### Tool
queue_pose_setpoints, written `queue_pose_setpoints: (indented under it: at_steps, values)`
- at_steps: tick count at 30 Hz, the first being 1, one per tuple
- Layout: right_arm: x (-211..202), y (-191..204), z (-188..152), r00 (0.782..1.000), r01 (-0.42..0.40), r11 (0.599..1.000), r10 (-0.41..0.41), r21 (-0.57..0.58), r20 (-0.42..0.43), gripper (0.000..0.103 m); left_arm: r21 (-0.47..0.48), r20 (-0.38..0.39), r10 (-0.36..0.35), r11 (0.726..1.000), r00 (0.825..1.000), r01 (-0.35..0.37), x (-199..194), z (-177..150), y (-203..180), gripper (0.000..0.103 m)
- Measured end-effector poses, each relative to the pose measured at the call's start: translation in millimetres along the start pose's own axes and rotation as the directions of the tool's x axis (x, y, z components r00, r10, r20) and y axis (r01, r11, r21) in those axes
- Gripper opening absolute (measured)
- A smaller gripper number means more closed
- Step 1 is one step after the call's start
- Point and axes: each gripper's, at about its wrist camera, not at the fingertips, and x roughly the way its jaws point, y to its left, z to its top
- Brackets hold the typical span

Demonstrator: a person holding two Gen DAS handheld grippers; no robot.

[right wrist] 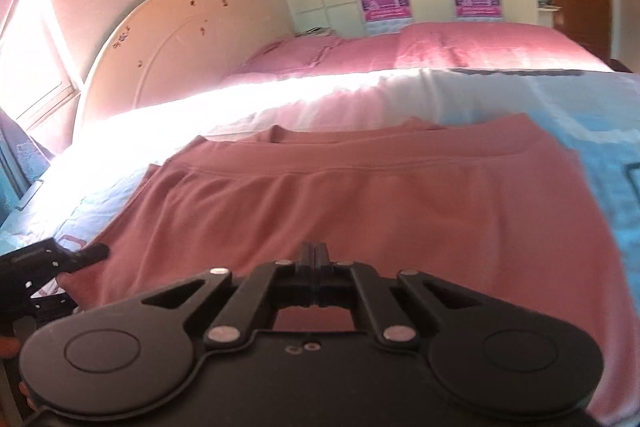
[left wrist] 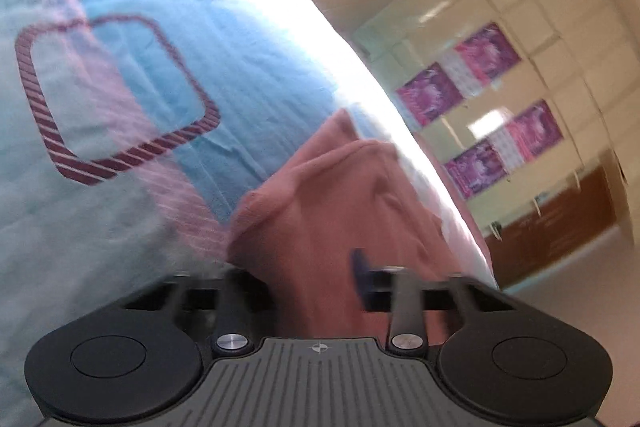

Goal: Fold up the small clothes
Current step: 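Grasp the shirt hem with the left and right grippers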

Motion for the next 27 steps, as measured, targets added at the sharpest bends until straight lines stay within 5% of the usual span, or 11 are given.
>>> queue_pose_setpoints:
  at_steps: [1, 6, 9, 13, 16, 18, 19, 27]
  values:
    - [6, 2, 1, 1.000, -0.006, 1.000, 0.006, 0.002, -0.005, 0.001, -0.010, 0.009, -0.004, 1.000, 1.000, 0.004, 1, 1, -2, 0.007]
    - [18, 11, 6, 0.999, -0.035, 0.999, 0.035, 0.011, -0.014, 0.001, 0.054, 0.105, -0.109, 0.993, 0.989, 0.104, -25, 1, -20, 0.007]
    - [32, 14, 2, 0.998, -0.035, 0.999, 0.035, -0.003, -0.055, 0.001, 0.066, 0.040, -0.026, 0.998, 0.999, 0.023, -6, 1, -8, 0.007]
    - [43, 16, -2, 0.994, -0.024, 1.000, 0.025, 0.007, -0.104, 0.002, -0.026, 0.025, -0.038, 0.999, 0.999, 0.039, 7, 3, 11, 0.032]
    - [37, 17, -1, 0.997, -0.037, 0.999, 0.038, 0.008, -0.073, 0.002, -0.043, 0.041, -0.025, 0.999, 0.999, 0.027, 15, 5, 6, 0.034]
    - [49, 15, -6, 0.993, -0.020, 1.000, 0.021, 0.008, -0.118, 0.000, -0.026, 0.041, -0.013, 1.000, 0.999, 0.014, 22, 4, -3, 0.028]
    - [50, 13, -7, 0.994, -0.025, 1.000, 0.027, 0.013, -0.103, 0.000, -0.004, 0.027, -0.007, 1.000, 1.000, 0.007, 25, 6, -8, 0.007]
    - [43, -9, -7, 0.994, -0.074, 0.987, 0.085, 0.145, -0.064, 0.000, 0.230, -0.032, -0.178, 0.956, 0.984, 0.180, 12, 5, -94, 0.007]
